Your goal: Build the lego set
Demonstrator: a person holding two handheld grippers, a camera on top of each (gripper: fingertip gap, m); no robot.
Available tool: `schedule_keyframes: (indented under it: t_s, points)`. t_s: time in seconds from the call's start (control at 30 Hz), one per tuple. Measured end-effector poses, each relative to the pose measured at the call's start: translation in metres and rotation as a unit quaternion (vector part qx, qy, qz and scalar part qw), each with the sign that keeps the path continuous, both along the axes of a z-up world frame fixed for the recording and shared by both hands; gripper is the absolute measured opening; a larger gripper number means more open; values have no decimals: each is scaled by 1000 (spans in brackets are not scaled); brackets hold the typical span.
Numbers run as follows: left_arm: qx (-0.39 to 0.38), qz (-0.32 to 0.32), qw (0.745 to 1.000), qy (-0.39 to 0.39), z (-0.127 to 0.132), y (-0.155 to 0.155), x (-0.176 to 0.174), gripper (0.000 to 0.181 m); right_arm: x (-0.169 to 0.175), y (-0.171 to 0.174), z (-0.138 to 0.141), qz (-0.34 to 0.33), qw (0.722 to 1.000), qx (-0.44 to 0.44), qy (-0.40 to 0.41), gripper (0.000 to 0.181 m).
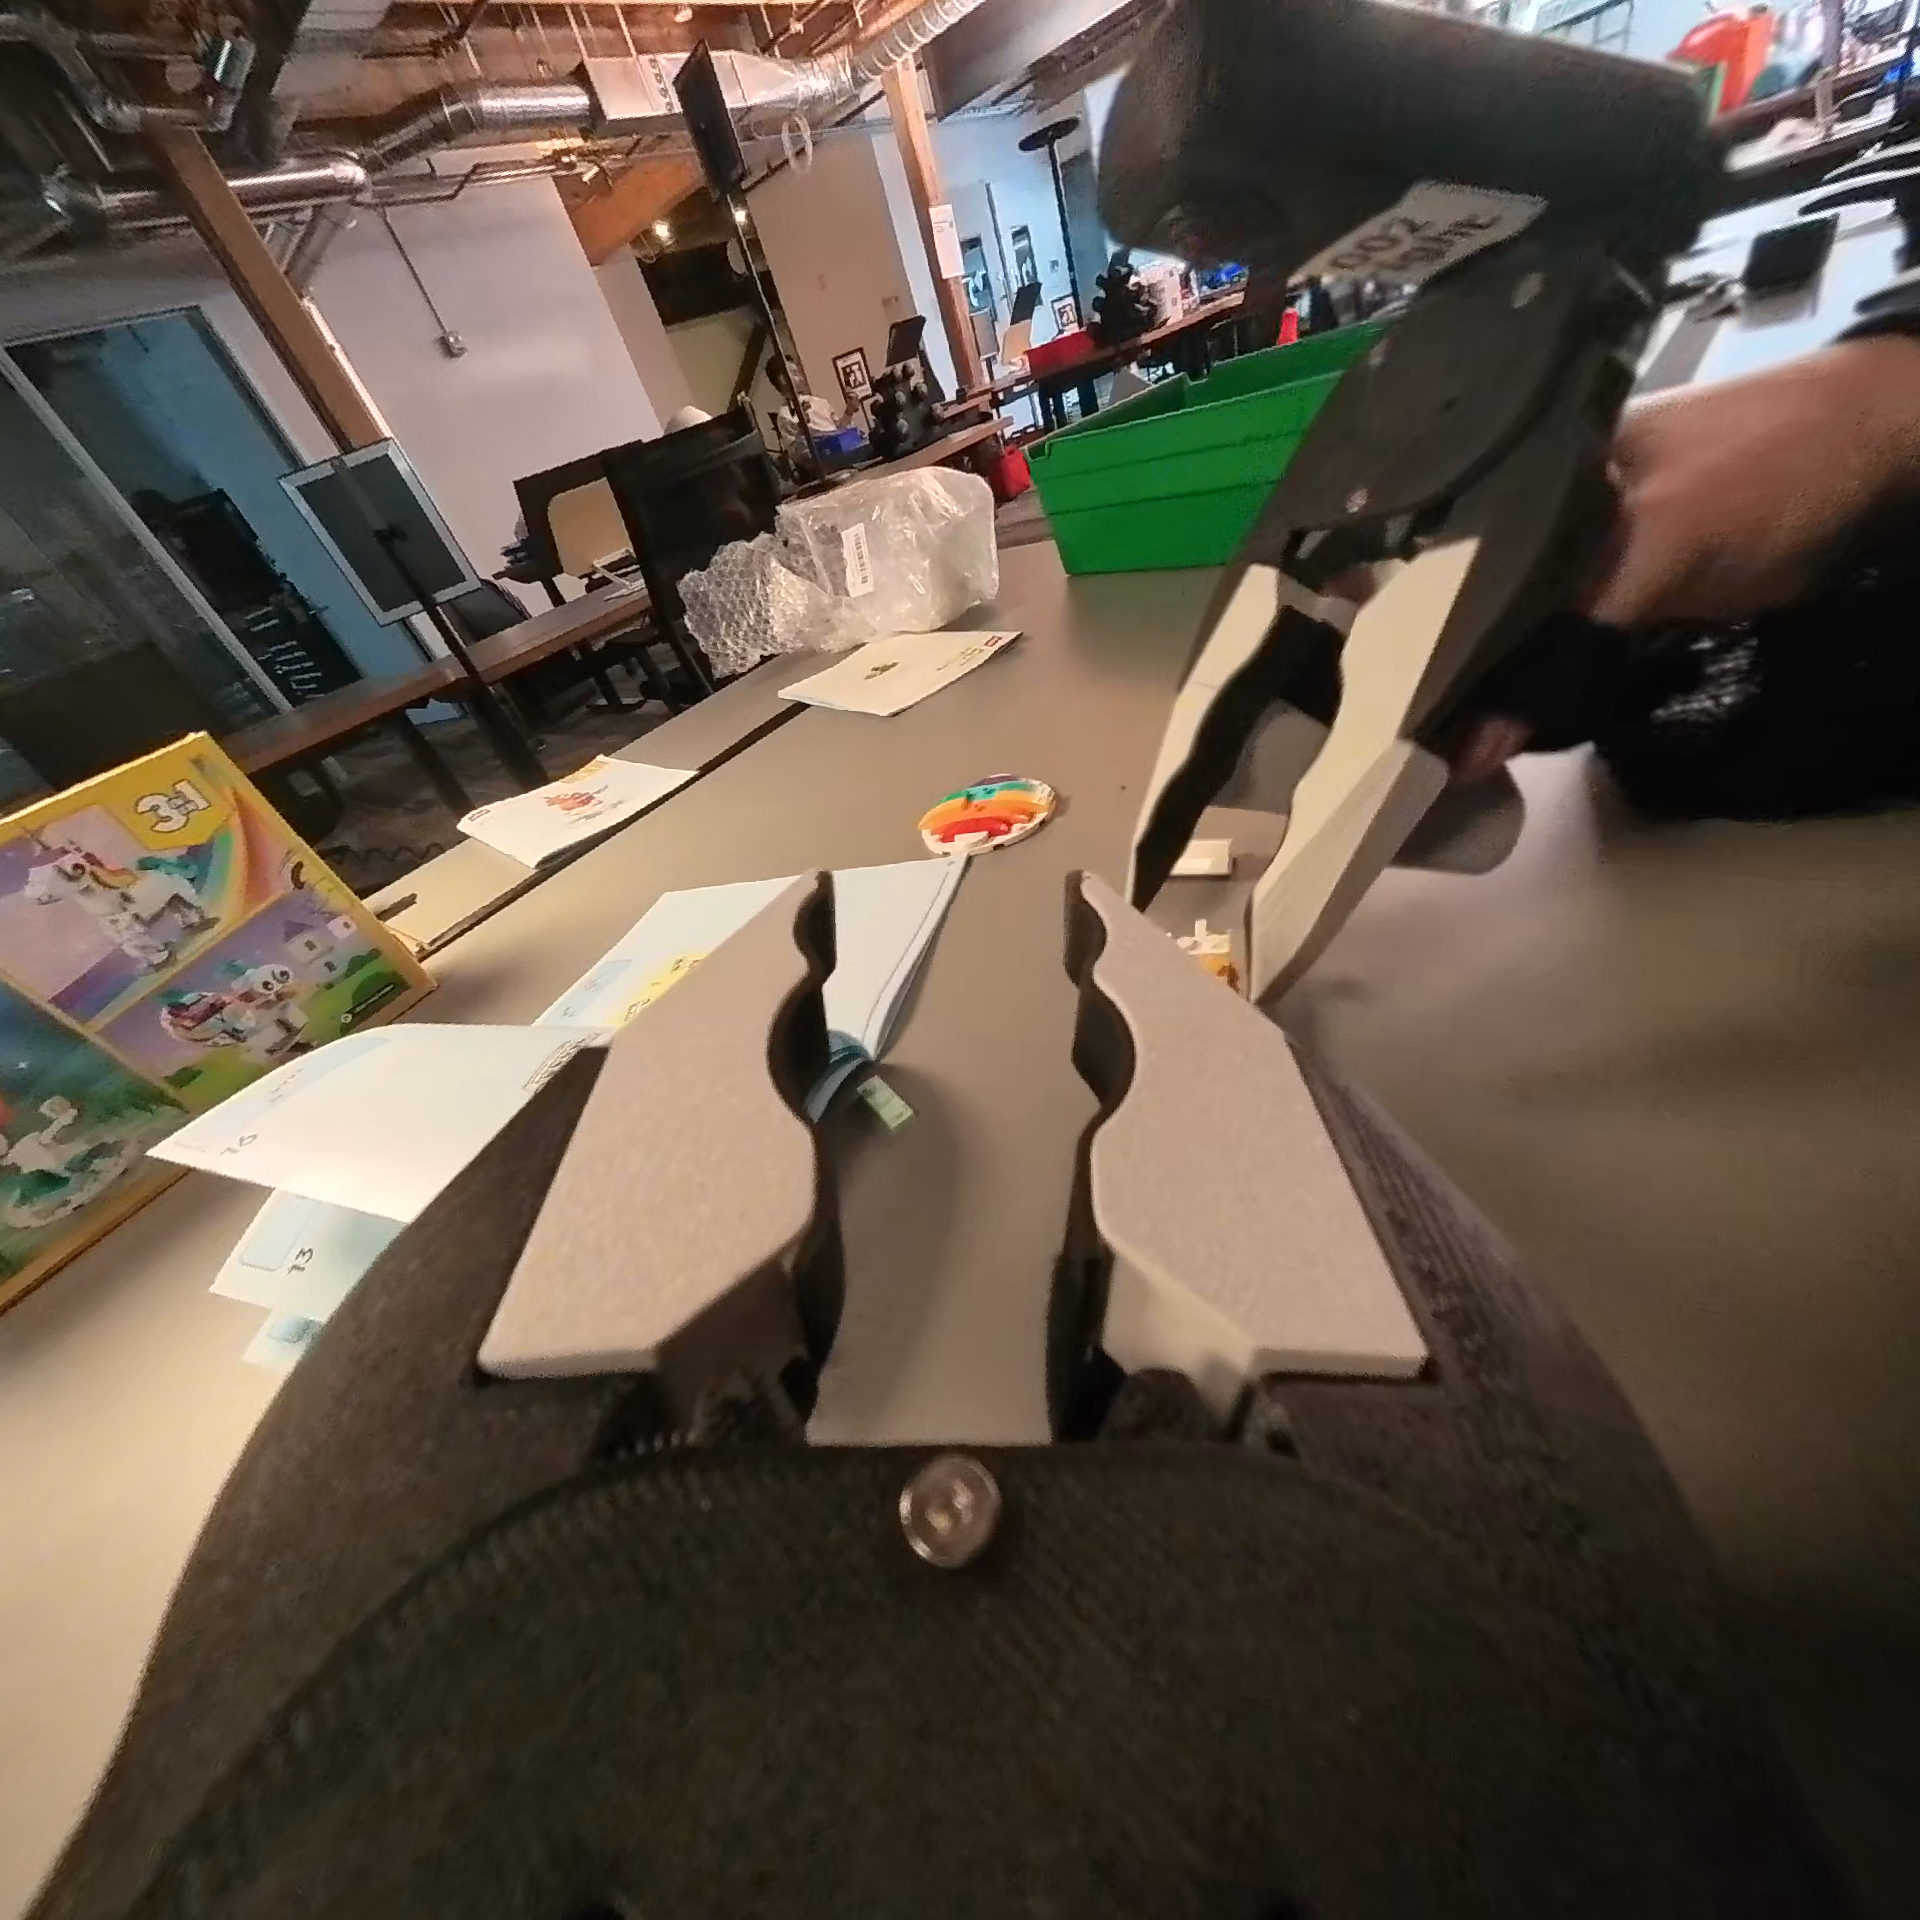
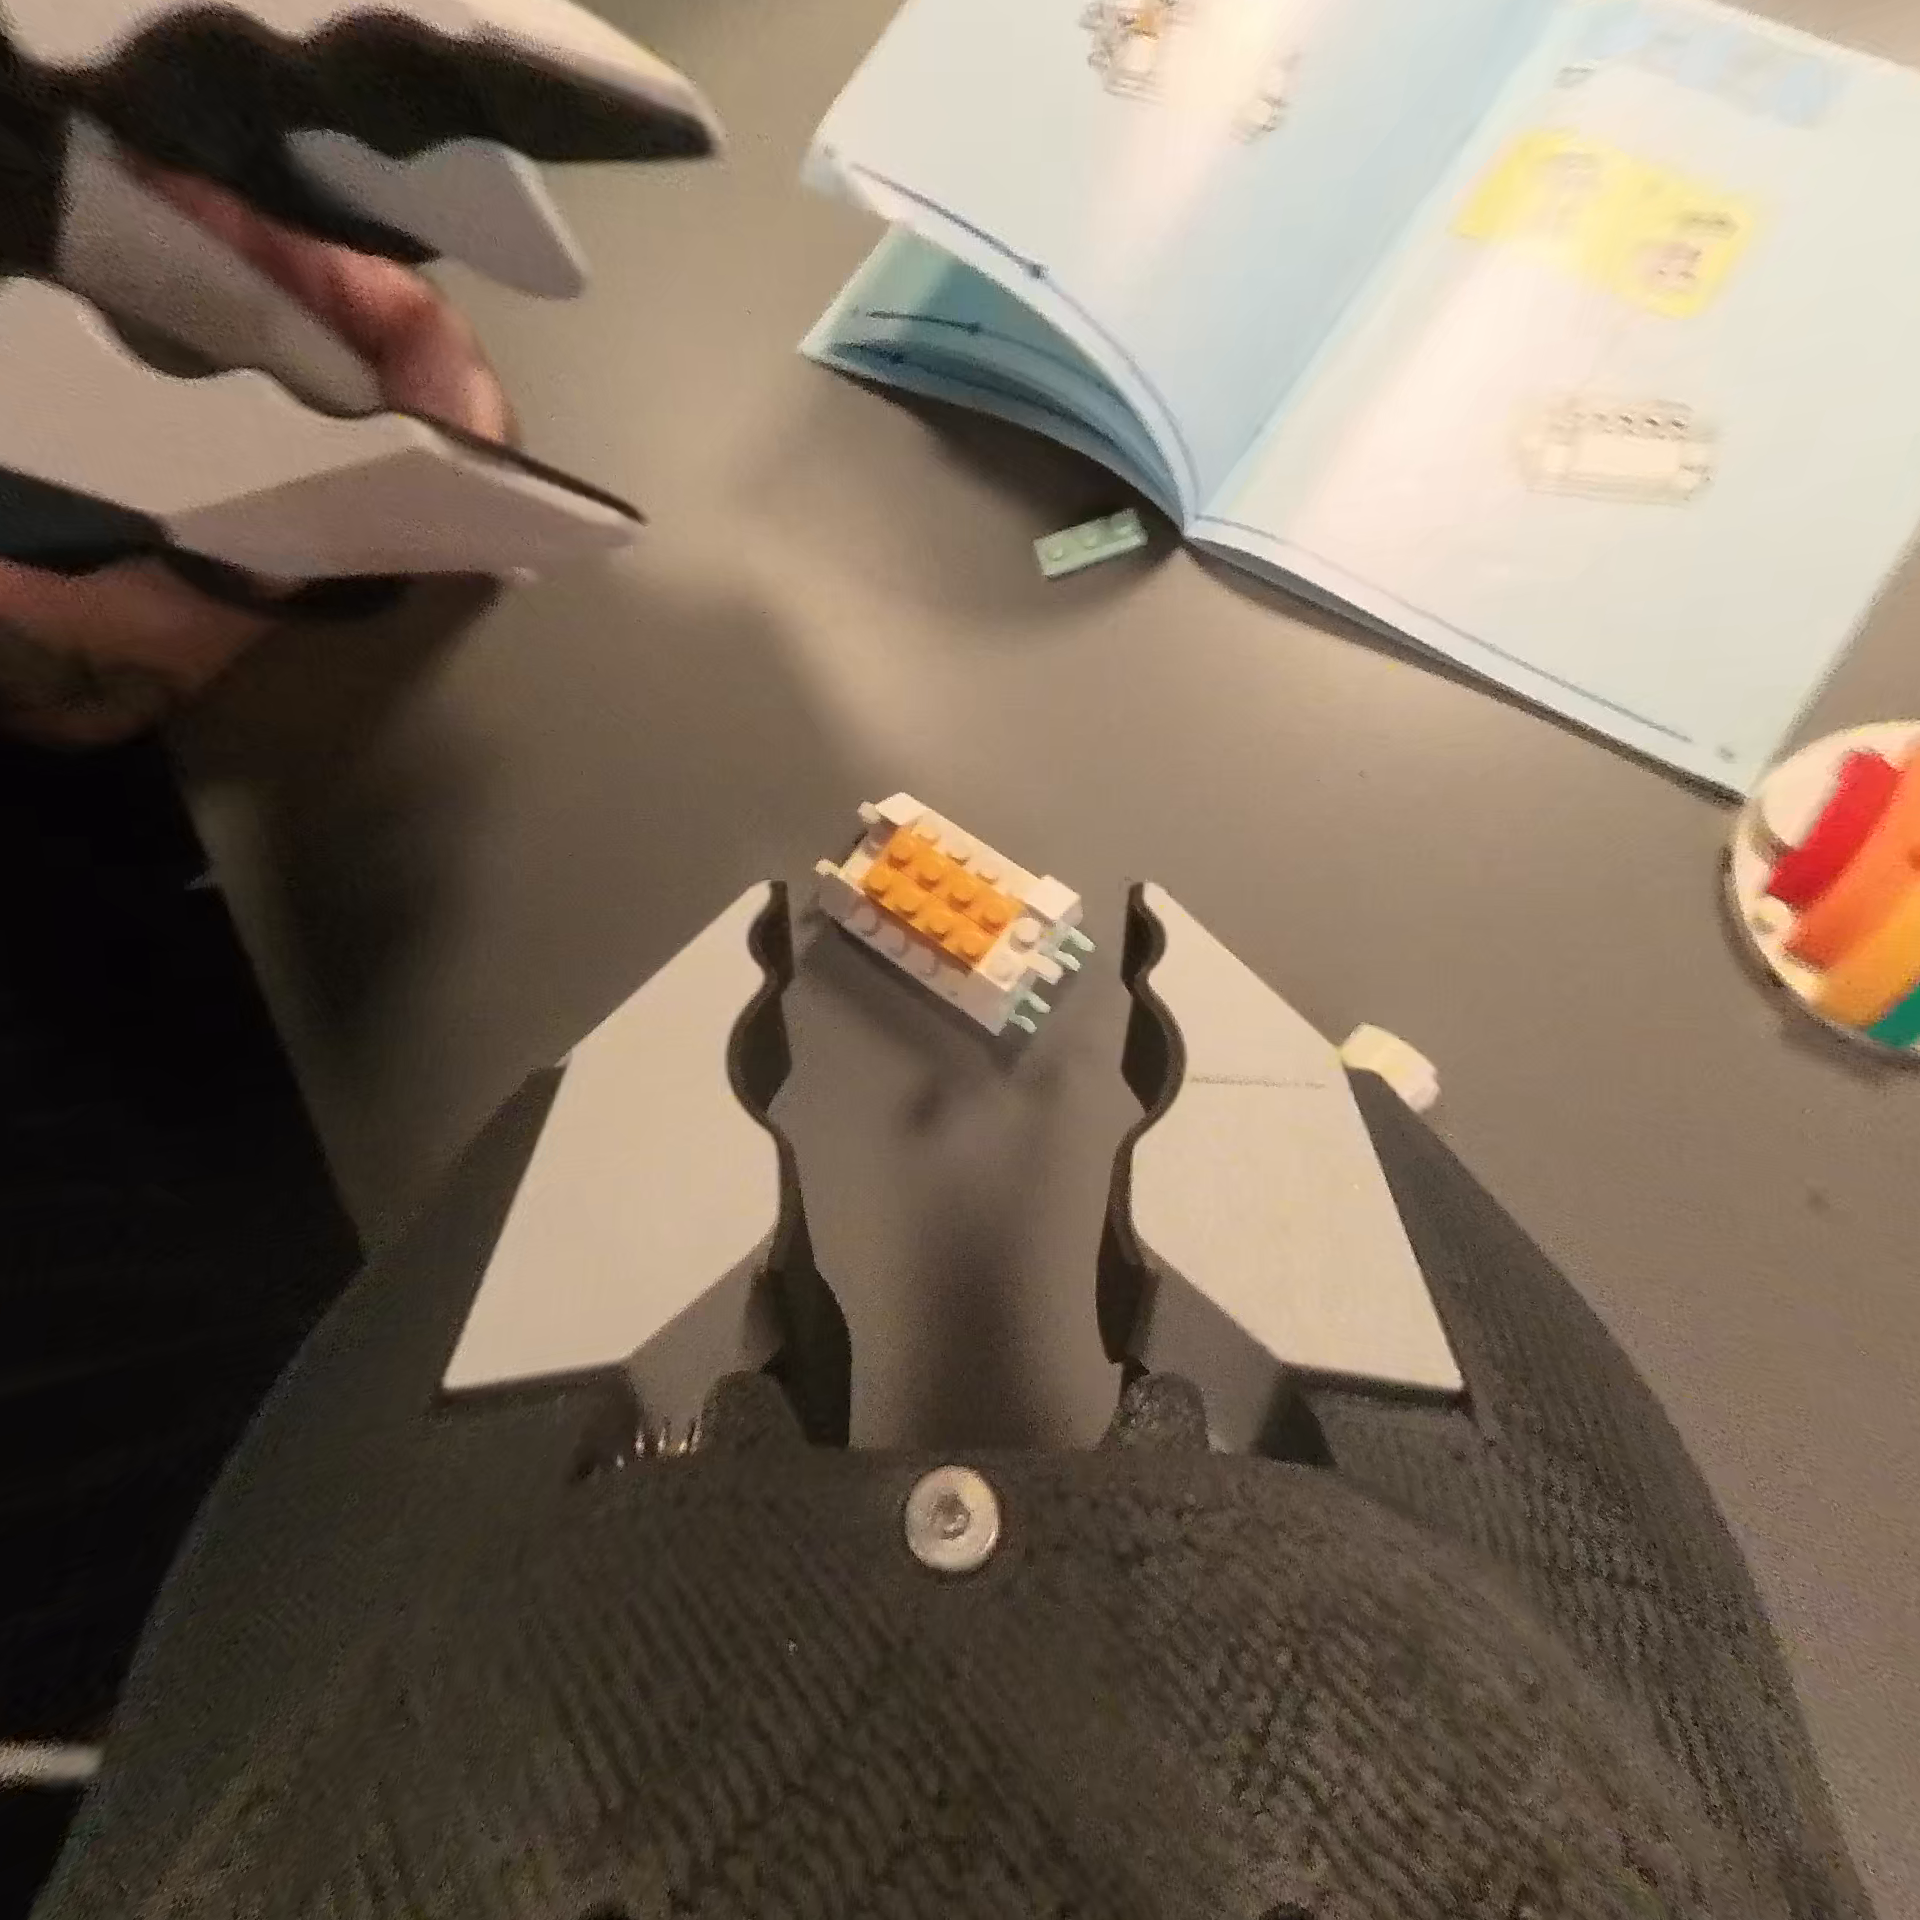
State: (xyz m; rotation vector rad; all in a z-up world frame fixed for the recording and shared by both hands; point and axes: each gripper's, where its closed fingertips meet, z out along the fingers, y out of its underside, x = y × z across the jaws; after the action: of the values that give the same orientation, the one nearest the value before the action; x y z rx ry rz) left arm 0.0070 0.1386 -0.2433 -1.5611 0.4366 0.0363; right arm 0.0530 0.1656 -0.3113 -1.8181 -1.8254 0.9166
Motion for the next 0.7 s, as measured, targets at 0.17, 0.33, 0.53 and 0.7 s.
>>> schedule_keyframes:
  t_s: [0.17,0.33,0.53,0.7]
  points:
    - [4,-5,1000,-12,3,-1,1,43,5,7,-10,-85,995,43,4,41]
    - [3,-10,1000,-13,3,-2,3,43,13,11,-13,-113,992,50,7,21]
    - [1,-8,1000,-10,2,-2,2,43,15,13,-14,-115,992,55,5,8]
    - [-17,-39,998,46,-10,-3,14,58,11,14,-9,-104,994,-5,19,8]
